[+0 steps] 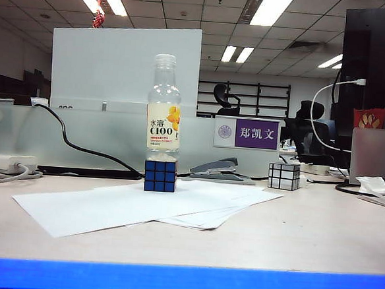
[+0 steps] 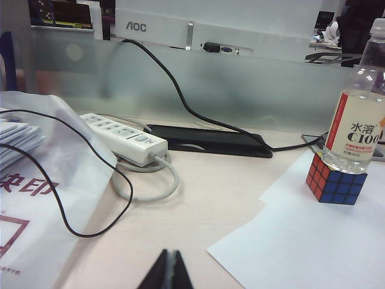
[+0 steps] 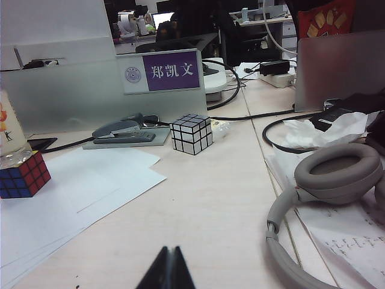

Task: Flip the plastic bottle upside down.

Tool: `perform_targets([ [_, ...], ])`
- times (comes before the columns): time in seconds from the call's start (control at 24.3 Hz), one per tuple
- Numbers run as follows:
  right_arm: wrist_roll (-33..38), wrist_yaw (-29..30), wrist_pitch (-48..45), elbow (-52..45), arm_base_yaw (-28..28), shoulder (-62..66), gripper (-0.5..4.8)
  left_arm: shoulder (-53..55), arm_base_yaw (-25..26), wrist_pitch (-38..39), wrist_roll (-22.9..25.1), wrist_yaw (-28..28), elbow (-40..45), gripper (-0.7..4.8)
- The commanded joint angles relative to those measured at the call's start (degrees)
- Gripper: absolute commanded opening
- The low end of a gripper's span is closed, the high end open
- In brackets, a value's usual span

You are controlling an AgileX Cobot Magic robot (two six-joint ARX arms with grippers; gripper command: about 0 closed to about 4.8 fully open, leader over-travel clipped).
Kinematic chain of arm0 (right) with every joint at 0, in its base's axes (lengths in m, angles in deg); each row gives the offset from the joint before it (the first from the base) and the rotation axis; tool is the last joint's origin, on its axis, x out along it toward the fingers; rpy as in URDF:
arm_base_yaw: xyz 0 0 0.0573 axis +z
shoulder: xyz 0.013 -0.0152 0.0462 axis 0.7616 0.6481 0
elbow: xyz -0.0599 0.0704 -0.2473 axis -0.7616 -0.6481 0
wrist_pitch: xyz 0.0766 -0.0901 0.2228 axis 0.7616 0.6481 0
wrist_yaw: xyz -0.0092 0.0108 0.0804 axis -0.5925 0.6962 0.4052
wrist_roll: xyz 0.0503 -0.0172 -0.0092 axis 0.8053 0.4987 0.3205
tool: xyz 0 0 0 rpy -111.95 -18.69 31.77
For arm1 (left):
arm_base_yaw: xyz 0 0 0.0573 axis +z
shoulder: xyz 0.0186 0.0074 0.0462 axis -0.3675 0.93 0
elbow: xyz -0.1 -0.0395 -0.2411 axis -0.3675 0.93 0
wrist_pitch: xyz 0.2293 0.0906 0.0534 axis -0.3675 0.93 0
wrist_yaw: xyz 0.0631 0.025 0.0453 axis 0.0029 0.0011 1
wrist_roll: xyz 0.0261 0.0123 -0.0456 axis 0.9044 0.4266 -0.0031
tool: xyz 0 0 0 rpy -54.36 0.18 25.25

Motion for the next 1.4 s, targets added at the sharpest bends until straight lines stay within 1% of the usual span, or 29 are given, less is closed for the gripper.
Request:
perform_targets([
  [0.04,0.15,-0.07,-0.76,-0.11,0.00,-0.09,-0.06,-0.09,0.02,-0.74,0.02,0.09,-0.04,-0.04],
  [0.49,0.44,0.24,-0.87,-0.11,0.00,-0.09,-0.06,-0.09,0.02,-0.77,0.02,0.09,-0.04,-0.04],
  [0.53,1.25,0.94,-1.09,-0.11,0.02,-0.09,-0.06,-0.09,0.02,-0.79,-0.17,0.07,-0.04,-0.04],
  [0.66,9.33,7.52,-2.27,-0.11,0.02,-0.09,-0.06,-0.09,0.00,-0.87,-1.53,-0.17,-0.04,-0.04],
  [0.78,12.48,8.02,-10.27,-0.11,0.92,0.55,-0.06,-0.09,0.00,-1.16,-3.93,-1.86,-0.04,-0.04],
  [0.95,13.05,7.50,-20.15,-0.09,3.78,4.50,-0.06,-0.09,0.00,-1.18,-4.04,-5.44,-0.04,-0.04],
  [1.03,11.28,6.95,-24.96,0.15,5.57,10.34,-0.05,-0.09,0.02,-1.46,-4.04,-6.75,-0.04,-0.04],
  [1.11,9.92,7.48,-31.19,1.01,7.74,18.99,-0.04,-0.09,0.02,-2.36,-4.07,-8.33,-0.04,-0.05],
  [1.19,7.10,8.41,-37.53,3.50,10.19,30.05,-0.04,-0.09,0.00,-3.72,-4.02,-10.38,-0.07,-0.05],
  [1.32,2.51,11.41,-46.25,10.27,13.77,48.33,-0.04,-0.09,0.00,-7.45,-3.96,-14.16,-0.07,-0.05],
  [1.4,1.38,13.79,-52.09,16.59,15.47,60.70,0.02,-0.07,0.00,-9.03,-3.96,-14.49,-0.07,-0.05],
])
